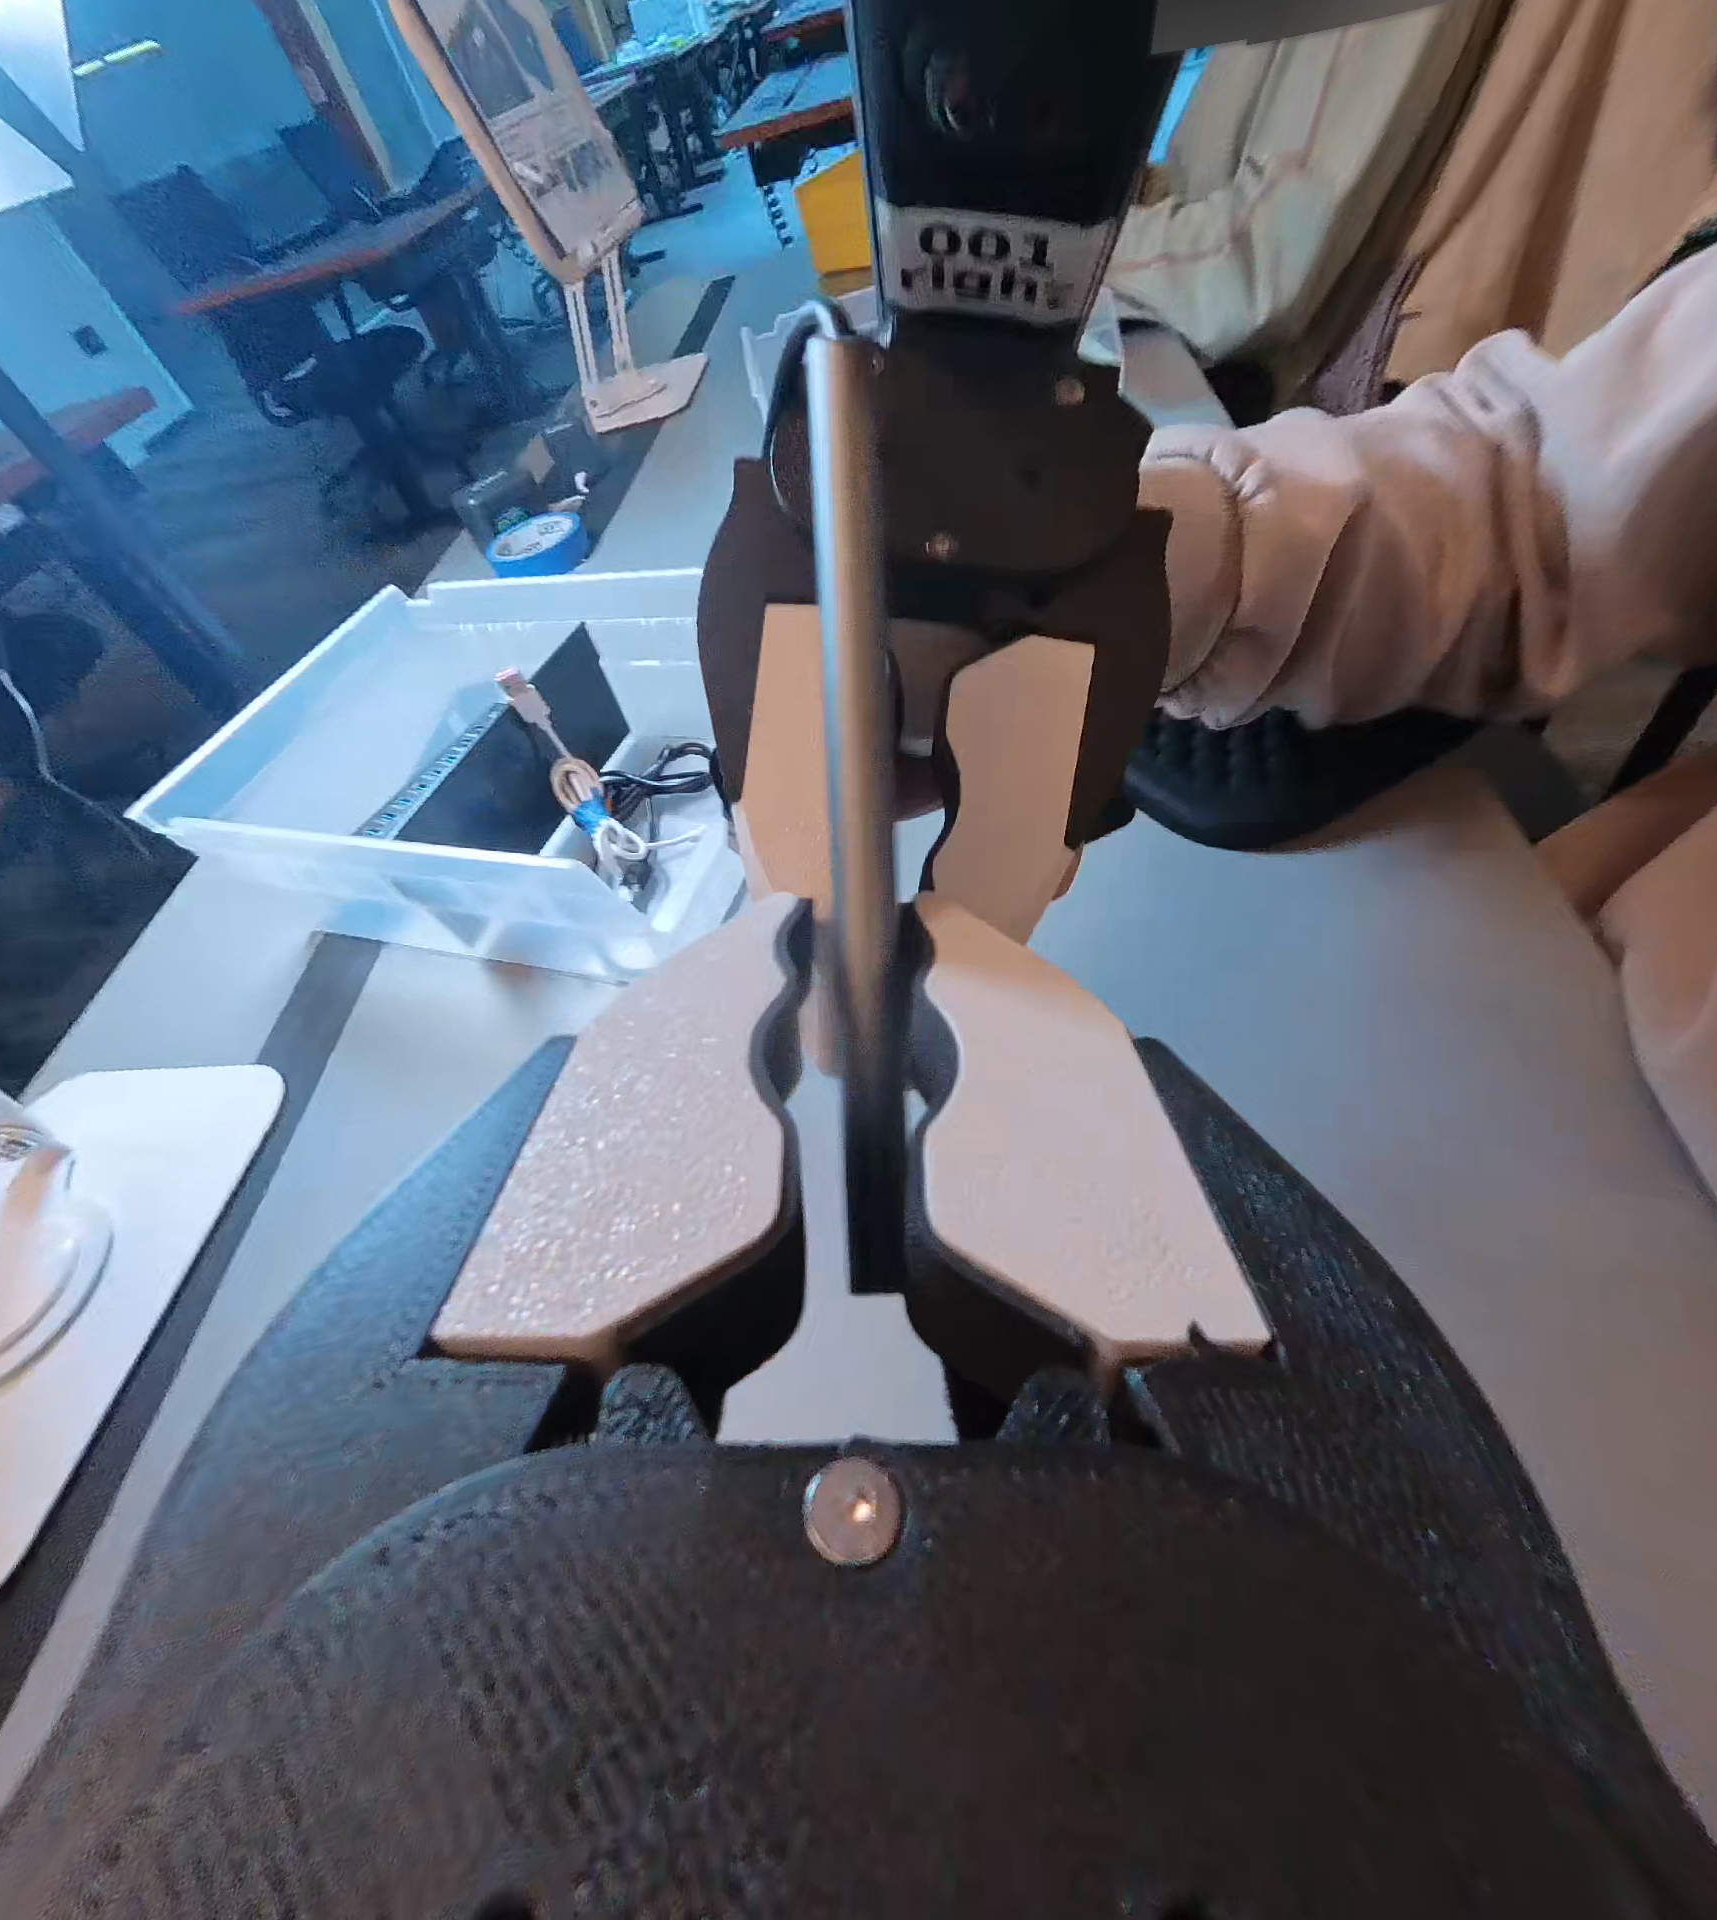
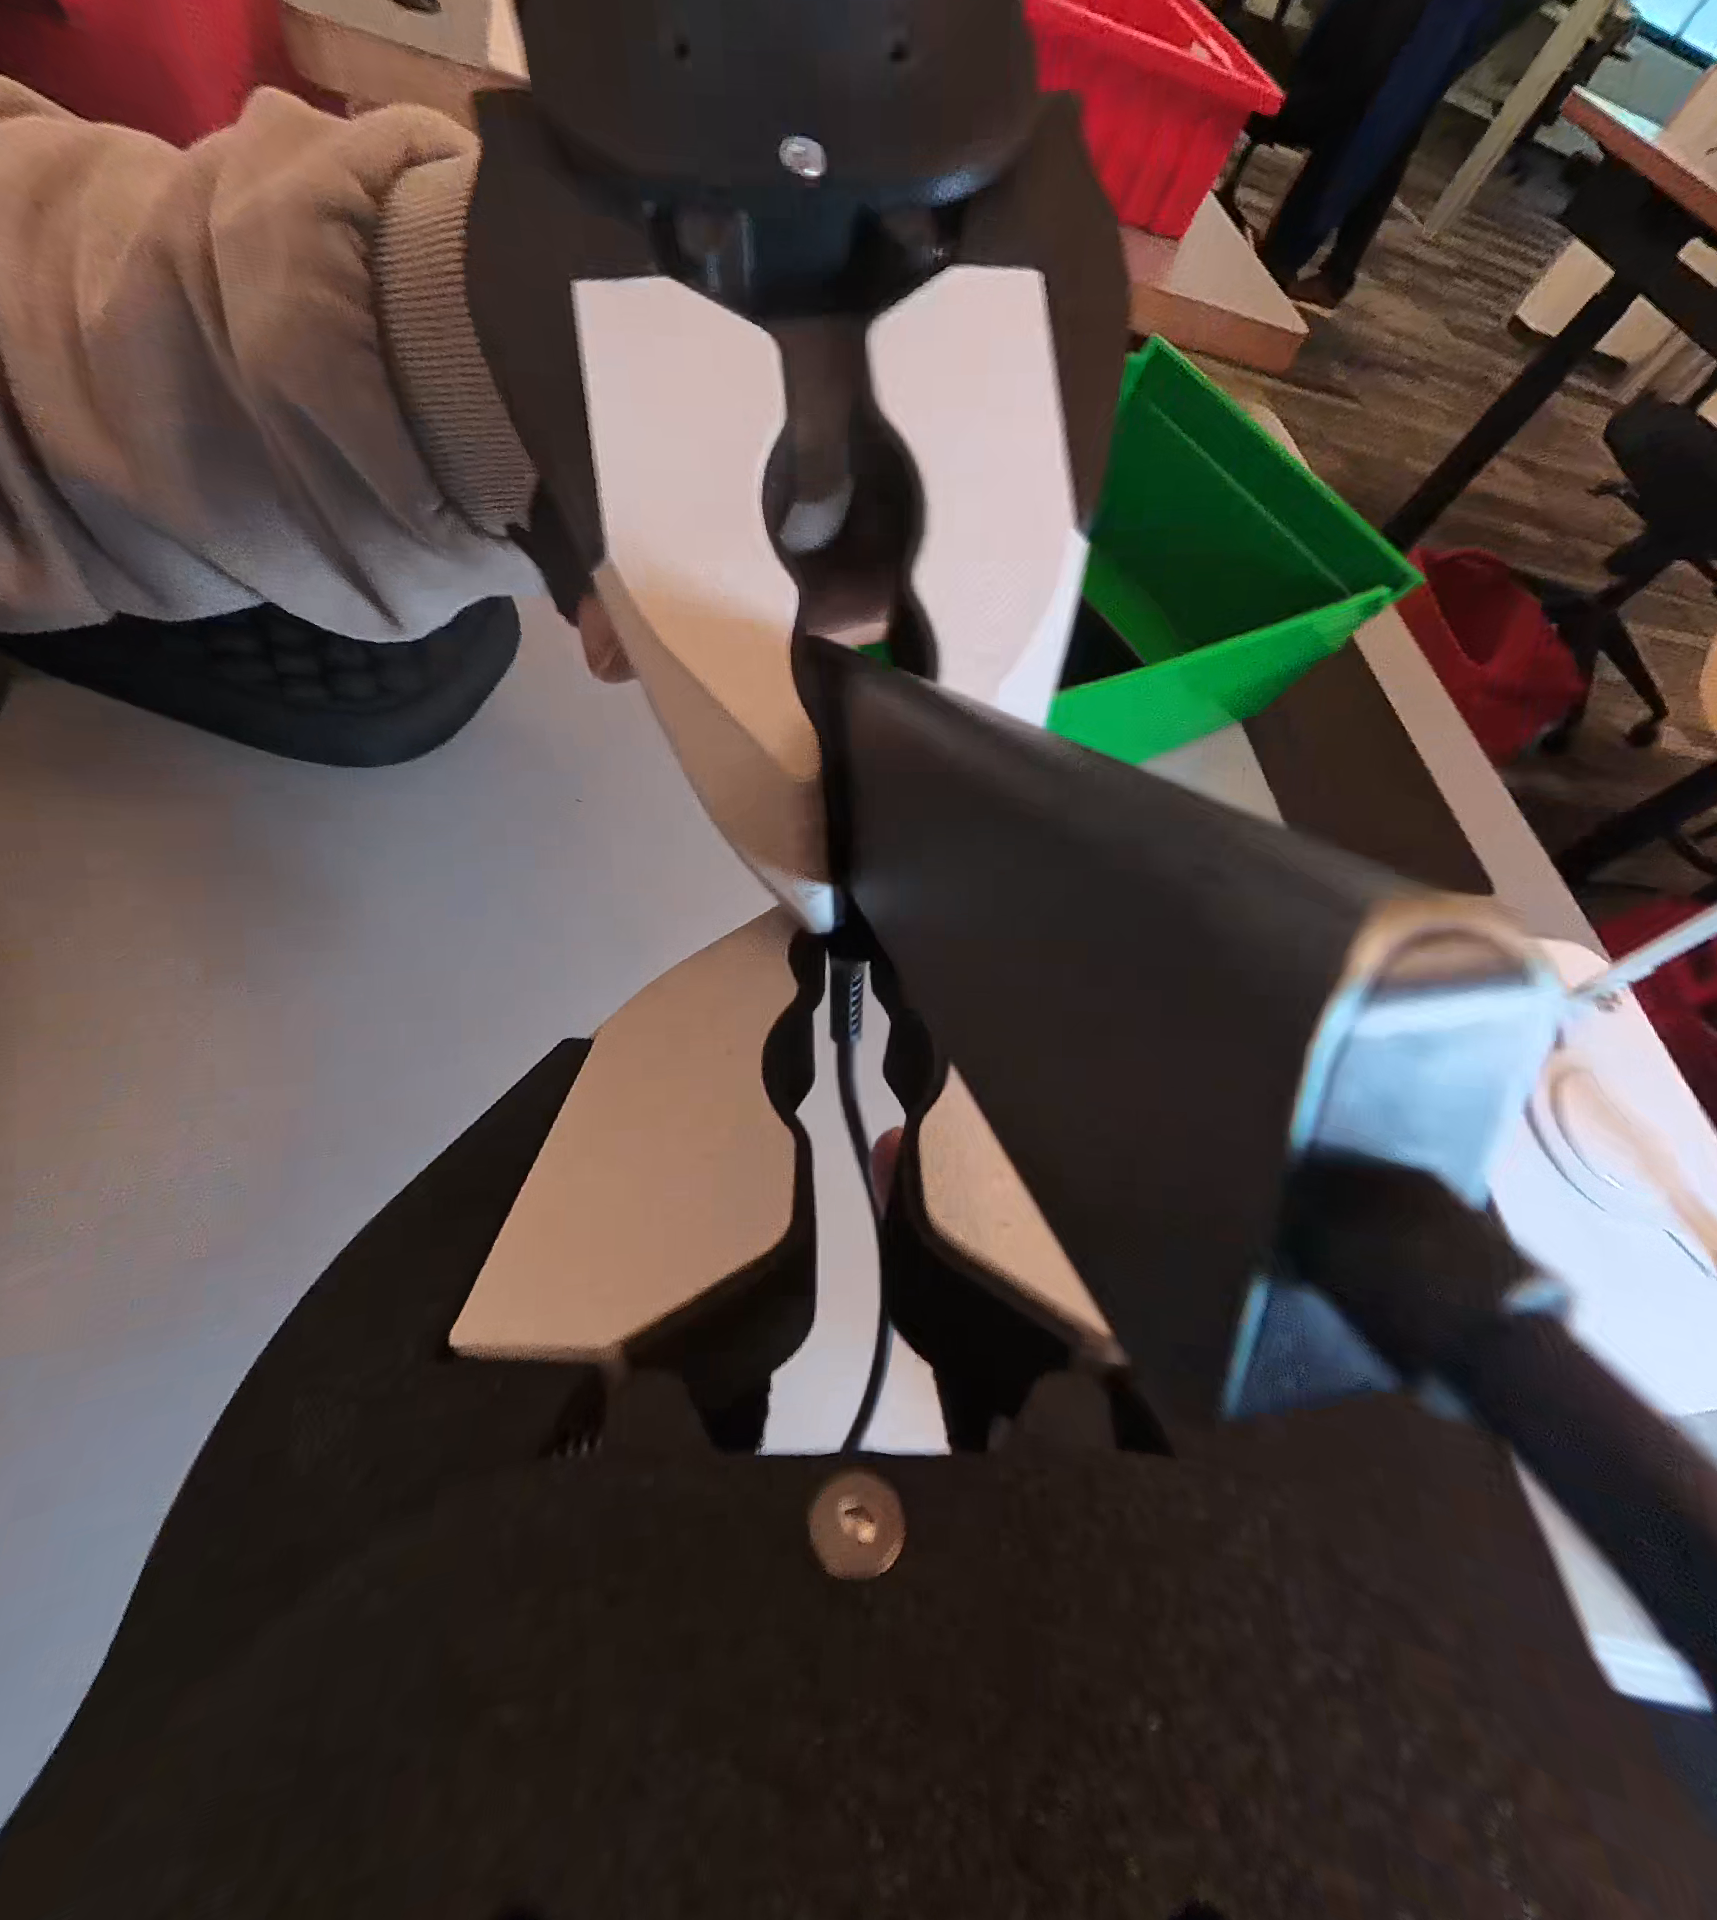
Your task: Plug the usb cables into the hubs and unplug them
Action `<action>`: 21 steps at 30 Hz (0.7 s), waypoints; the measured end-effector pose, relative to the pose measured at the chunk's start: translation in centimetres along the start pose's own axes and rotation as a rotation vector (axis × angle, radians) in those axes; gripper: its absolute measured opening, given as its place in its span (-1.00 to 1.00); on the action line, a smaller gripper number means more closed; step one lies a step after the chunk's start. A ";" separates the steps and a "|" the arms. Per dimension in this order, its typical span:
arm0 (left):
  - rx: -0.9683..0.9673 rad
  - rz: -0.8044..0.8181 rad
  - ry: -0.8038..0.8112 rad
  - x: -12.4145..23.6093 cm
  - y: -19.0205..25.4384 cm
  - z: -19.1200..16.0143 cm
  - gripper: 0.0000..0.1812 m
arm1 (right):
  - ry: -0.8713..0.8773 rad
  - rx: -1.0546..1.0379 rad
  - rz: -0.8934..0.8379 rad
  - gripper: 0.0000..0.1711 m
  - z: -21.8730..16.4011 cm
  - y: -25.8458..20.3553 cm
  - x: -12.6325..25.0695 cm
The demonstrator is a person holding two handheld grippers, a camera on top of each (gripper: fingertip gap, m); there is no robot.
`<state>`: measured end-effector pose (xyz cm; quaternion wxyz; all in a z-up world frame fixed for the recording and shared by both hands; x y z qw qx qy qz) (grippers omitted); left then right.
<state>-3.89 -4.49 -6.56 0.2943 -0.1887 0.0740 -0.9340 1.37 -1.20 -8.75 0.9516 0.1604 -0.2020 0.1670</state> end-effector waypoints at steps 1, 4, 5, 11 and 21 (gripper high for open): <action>-0.011 0.006 0.000 -0.1 0.1 0.0 -0.88 | -0.011 0.008 -0.005 -0.89 -0.1 0.1 0.1; -0.020 -0.007 -0.022 -0.2 0.3 0.2 -0.88 | -0.019 0.036 0.006 -0.91 -0.1 -0.2 0.3; -0.010 -0.017 -0.007 -0.1 0.3 0.4 -0.88 | -0.002 0.038 0.017 -0.91 0.2 -0.3 0.5; 0.035 0.073 0.231 6.6 -1.9 3.9 -0.88 | -0.078 0.055 0.022 -0.92 -2.1 0.9 1.5; 0.127 0.356 0.270 12.5 -5.7 3.0 -0.88 | 0.072 0.171 -0.768 -0.91 1.0 9.4 16.2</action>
Point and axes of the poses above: each gripper's, where its closed fingertips meet, x back along the fingers, z out of its top, y = z × x across the jaws, the point moved 5 cm from there along x, back along the fingers, and after that the axes turned 2 degrees about -x, right-handed, at the moved point
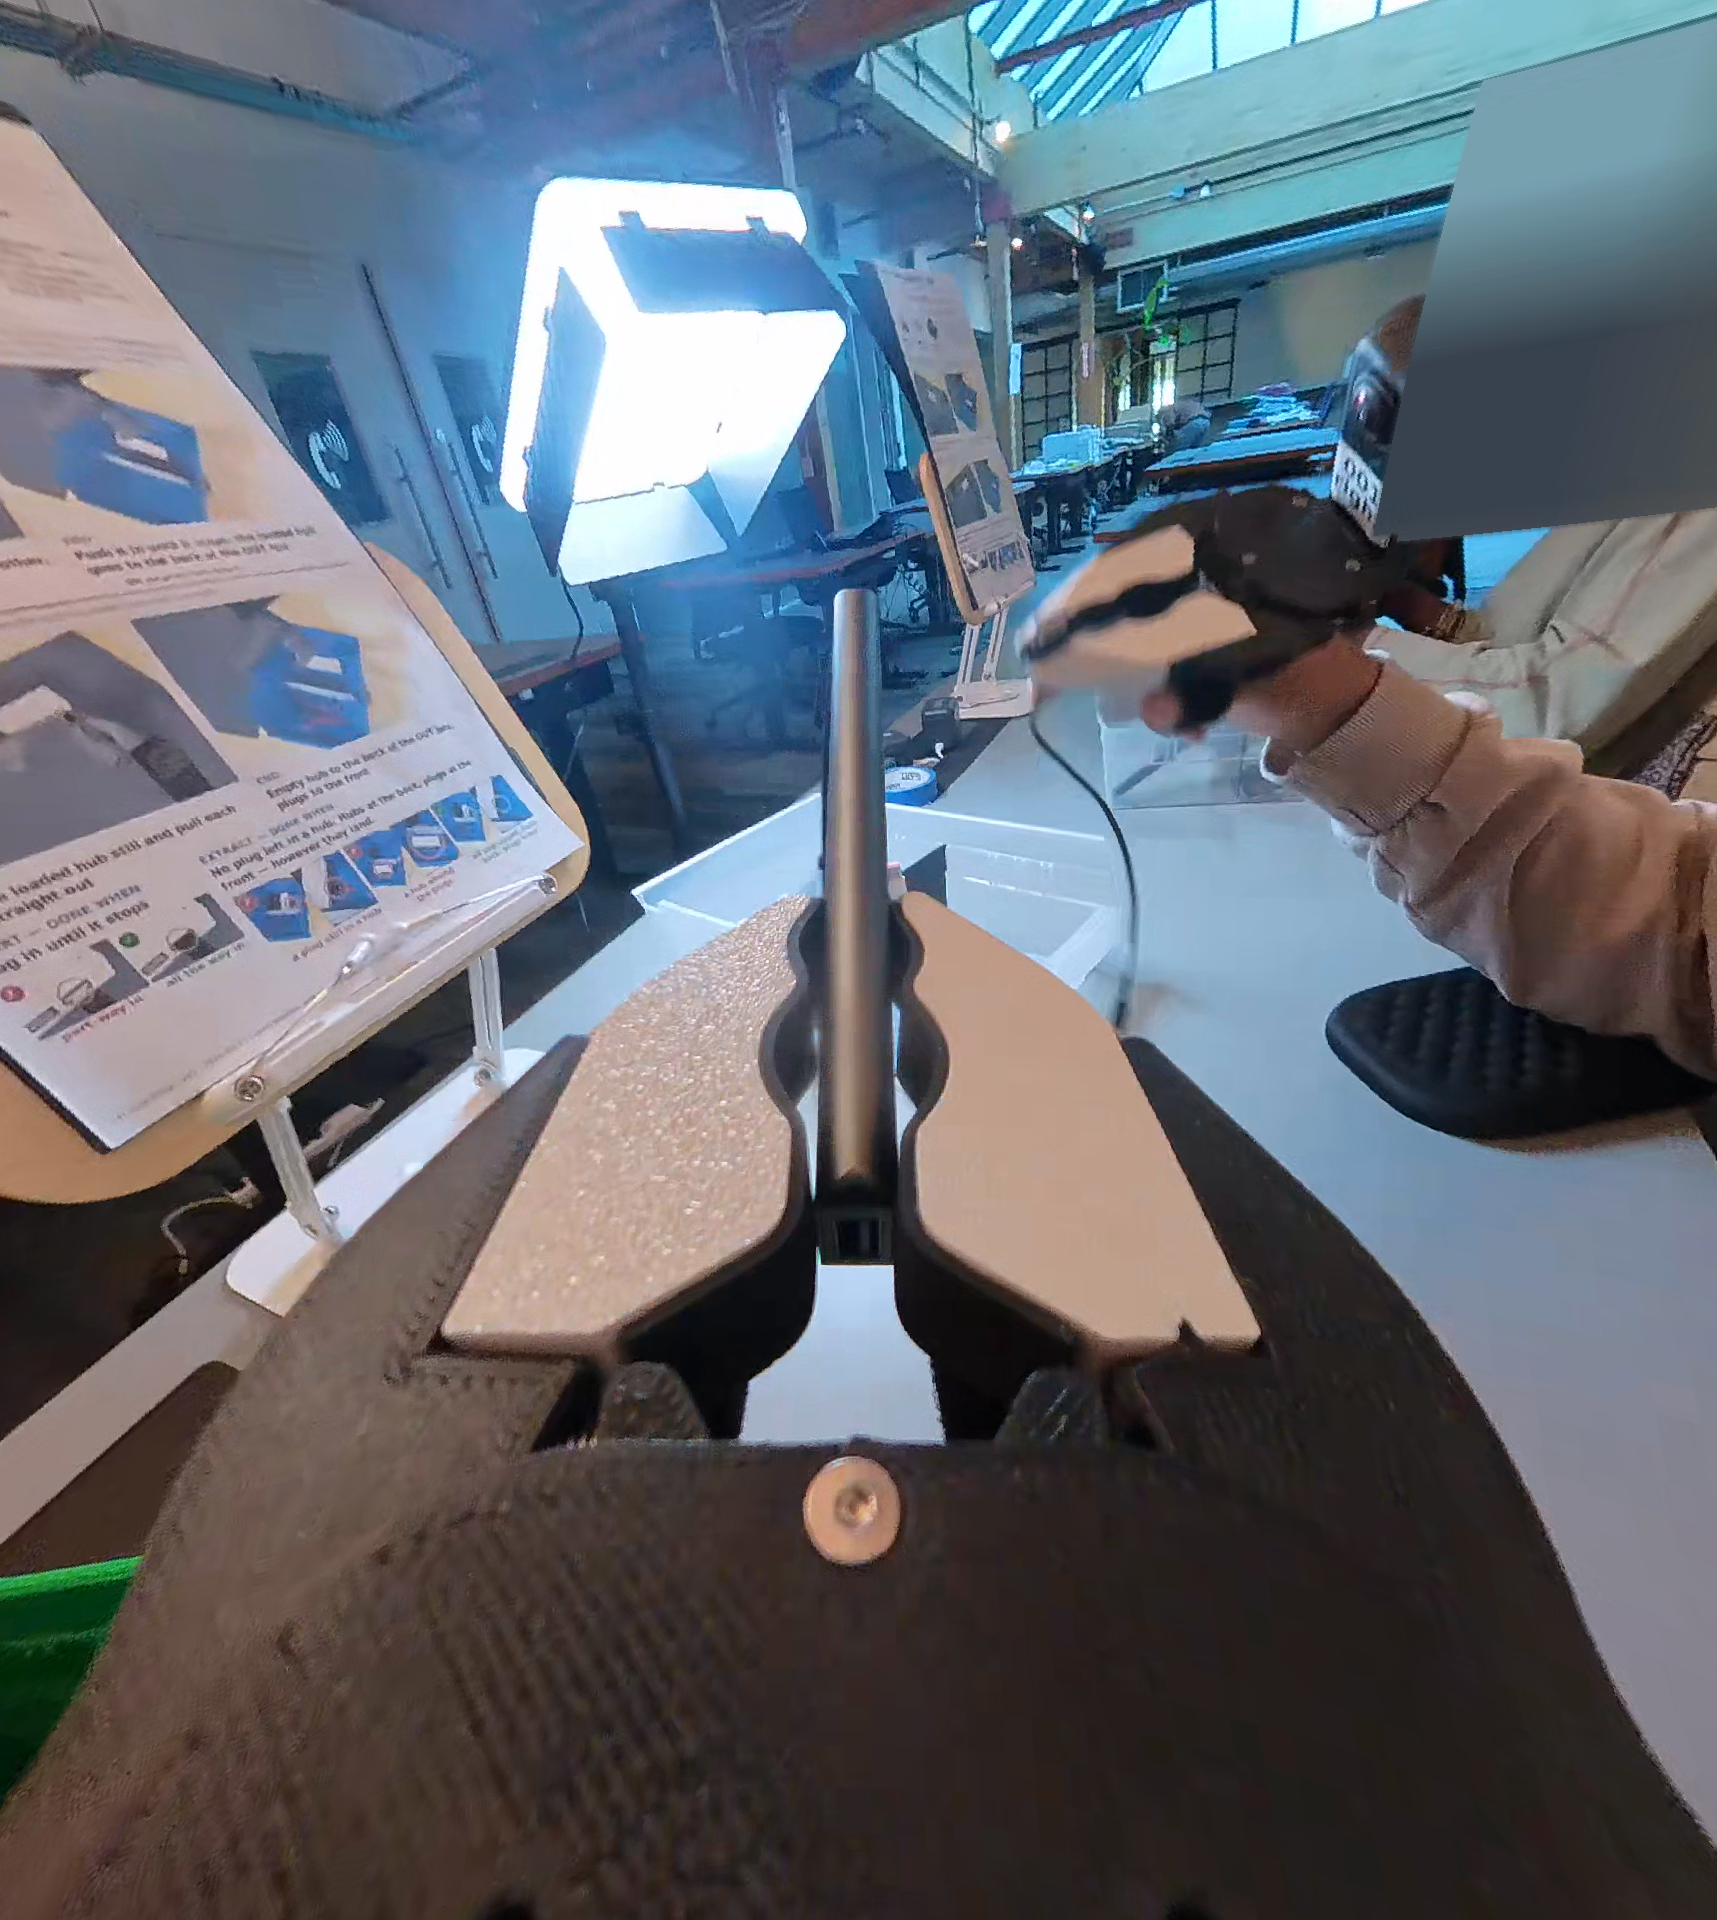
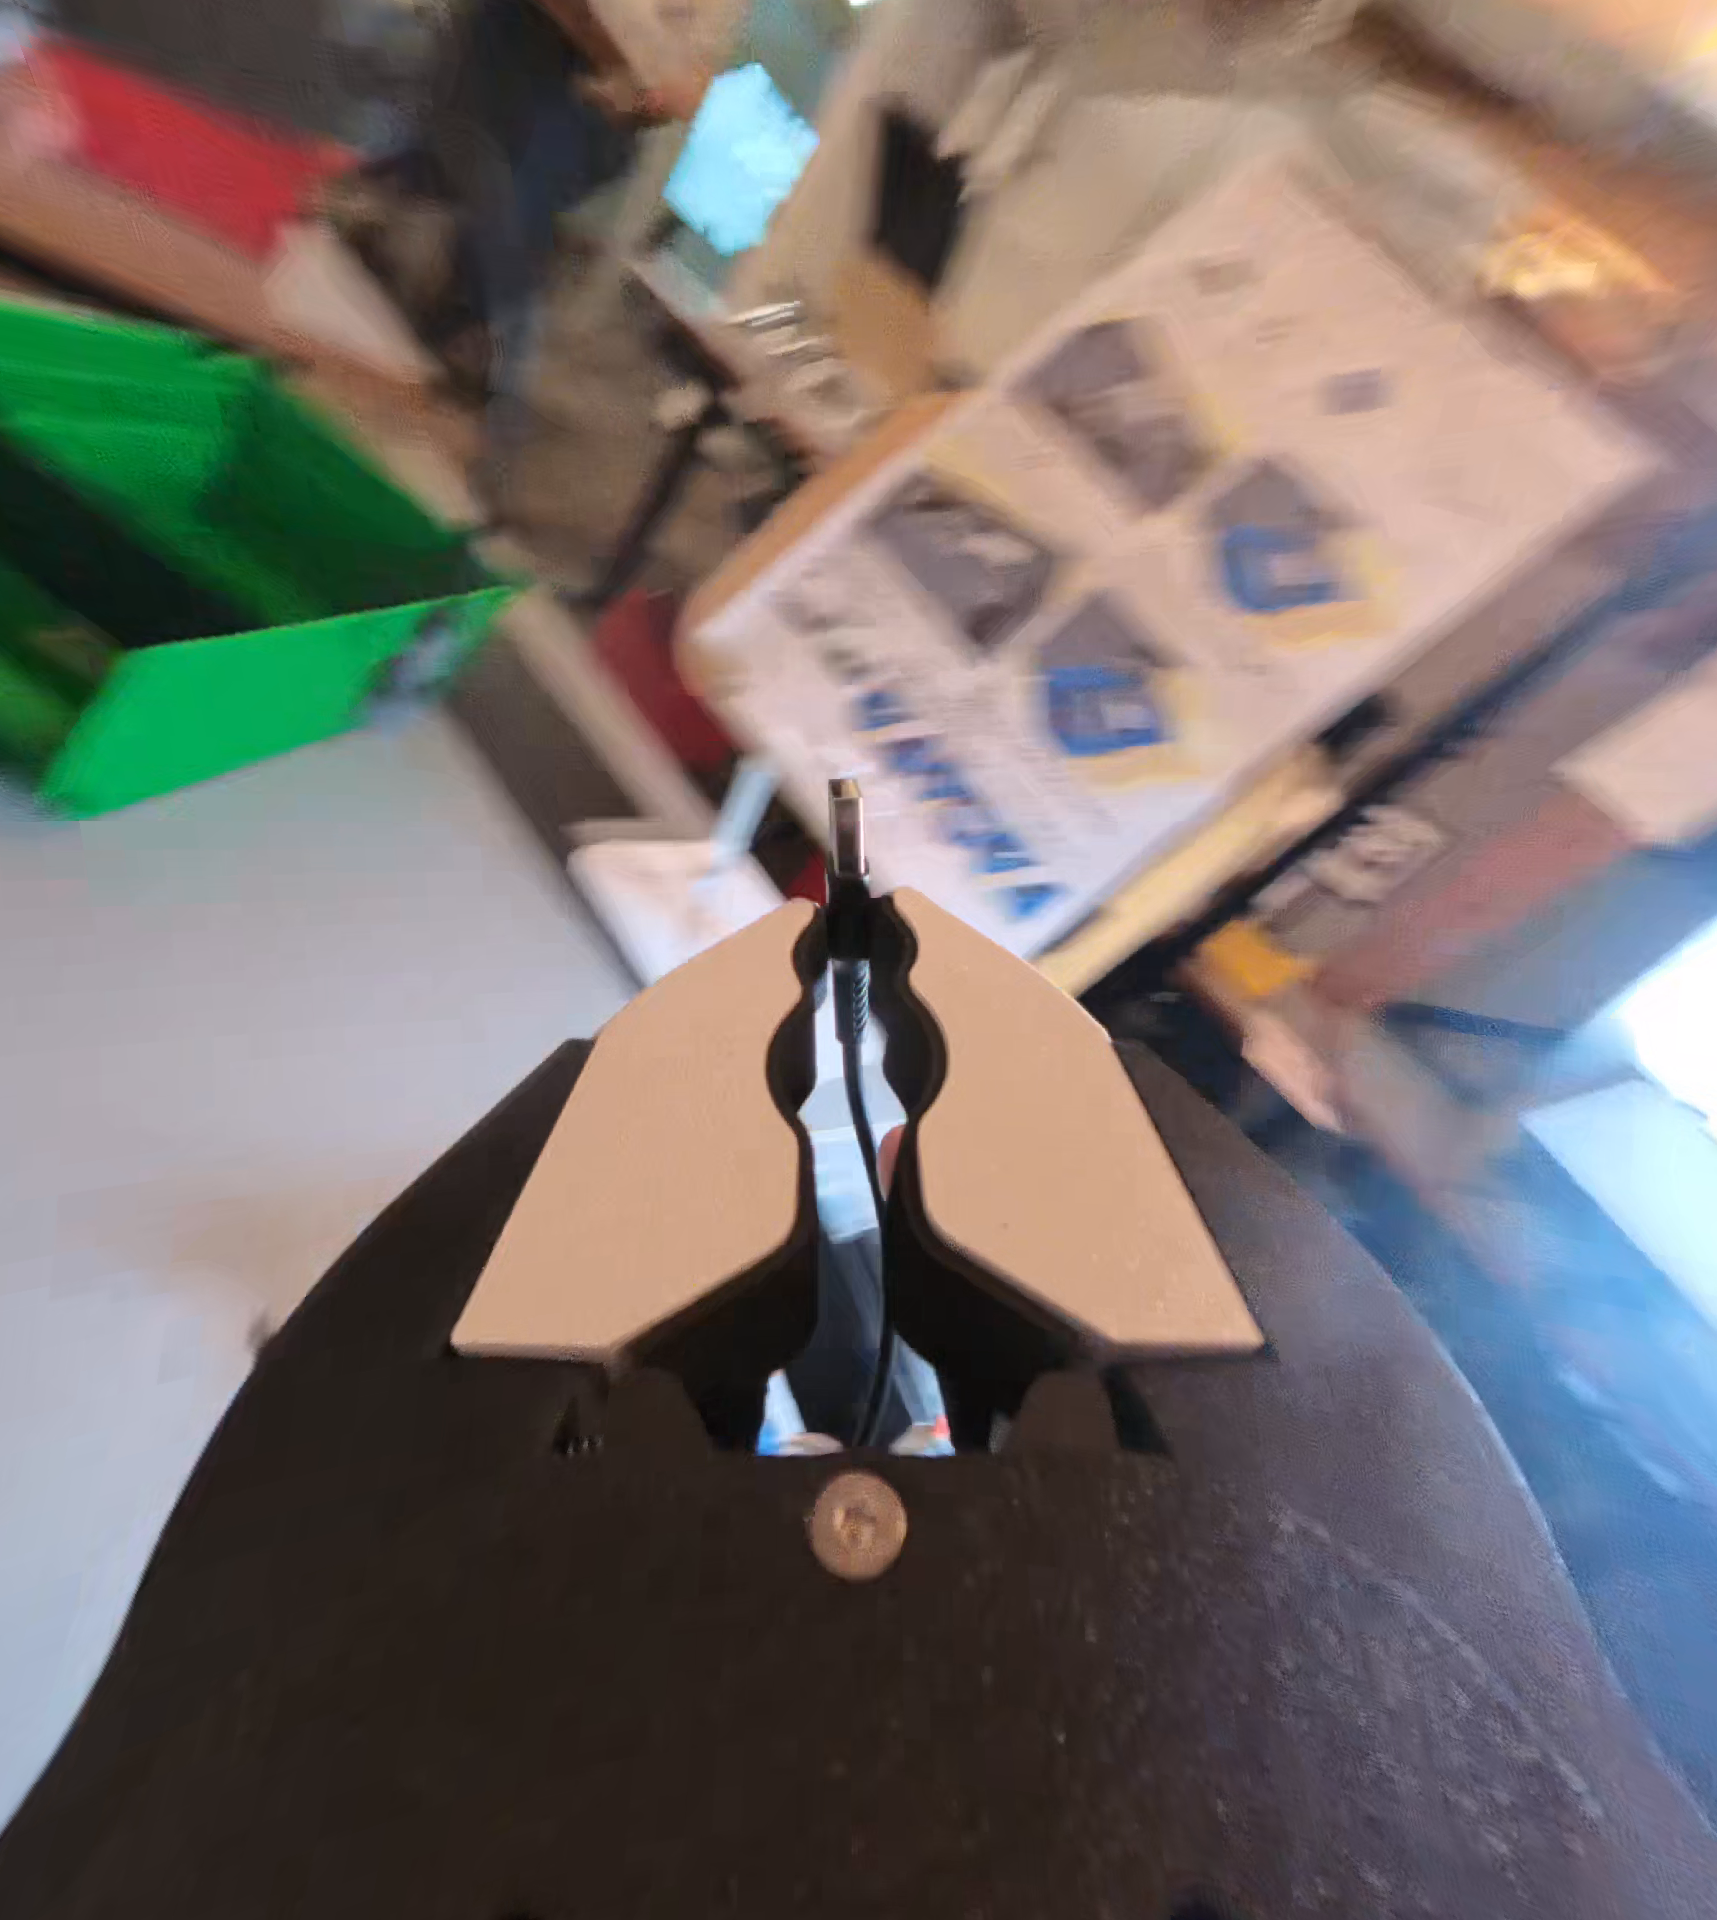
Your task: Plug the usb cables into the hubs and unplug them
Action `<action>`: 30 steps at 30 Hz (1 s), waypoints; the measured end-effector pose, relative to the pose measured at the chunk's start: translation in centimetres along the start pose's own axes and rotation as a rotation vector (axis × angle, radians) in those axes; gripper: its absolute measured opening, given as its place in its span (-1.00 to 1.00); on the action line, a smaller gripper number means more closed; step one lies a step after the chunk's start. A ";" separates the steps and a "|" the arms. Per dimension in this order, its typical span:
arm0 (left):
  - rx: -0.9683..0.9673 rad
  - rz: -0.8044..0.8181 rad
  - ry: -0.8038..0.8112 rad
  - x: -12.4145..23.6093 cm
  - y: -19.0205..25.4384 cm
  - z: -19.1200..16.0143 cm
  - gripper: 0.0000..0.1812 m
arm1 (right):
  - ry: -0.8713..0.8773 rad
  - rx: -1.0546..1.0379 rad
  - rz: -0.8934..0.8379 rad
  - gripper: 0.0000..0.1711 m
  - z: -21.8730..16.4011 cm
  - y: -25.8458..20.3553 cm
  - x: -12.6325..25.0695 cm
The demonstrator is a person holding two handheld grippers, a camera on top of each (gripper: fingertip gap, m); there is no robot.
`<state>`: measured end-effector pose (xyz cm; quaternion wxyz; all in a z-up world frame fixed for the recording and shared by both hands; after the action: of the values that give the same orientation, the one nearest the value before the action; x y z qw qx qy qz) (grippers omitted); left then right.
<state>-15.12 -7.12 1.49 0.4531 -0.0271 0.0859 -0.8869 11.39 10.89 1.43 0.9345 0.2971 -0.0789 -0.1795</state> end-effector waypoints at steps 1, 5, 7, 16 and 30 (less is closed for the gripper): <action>0.005 -0.010 -0.009 -0.5 0.1 -0.4 -0.88 | 0.033 0.000 -0.102 -0.91 -0.4 1.5 0.4; 0.003 -0.051 -0.057 -2.3 1.0 -1.9 -0.88 | -0.072 0.084 -0.280 -0.91 -5.7 3.9 -0.8; 0.001 -0.060 -0.073 -3.0 1.3 -2.5 -0.88 | -0.232 0.019 -0.159 -0.90 -10.2 2.7 -2.8; 0.057 -0.136 -0.136 -4.9 2.5 -4.6 -0.88 | -0.494 -0.096 0.090 -0.61 -14.1 -0.2 -4.1; -0.066 -0.301 -0.213 -8.7 9.1 -5.7 -0.88 | -0.042 0.064 0.668 -0.86 1.4 -14.5 -2.1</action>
<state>-3.46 -4.60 -5.49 0.3209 -0.1481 0.0613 -0.9334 4.90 -0.01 -5.96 0.9300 0.2805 -0.1967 0.1330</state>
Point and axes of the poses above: each gripper's, where its closed fingertips meet, x back along the fingers, z out of its top, y = z × x across the jaws, the point moved 5 cm from there along x, back along the fingers, and after that the axes turned 2 degrees about -x, right-handed, at the moved point
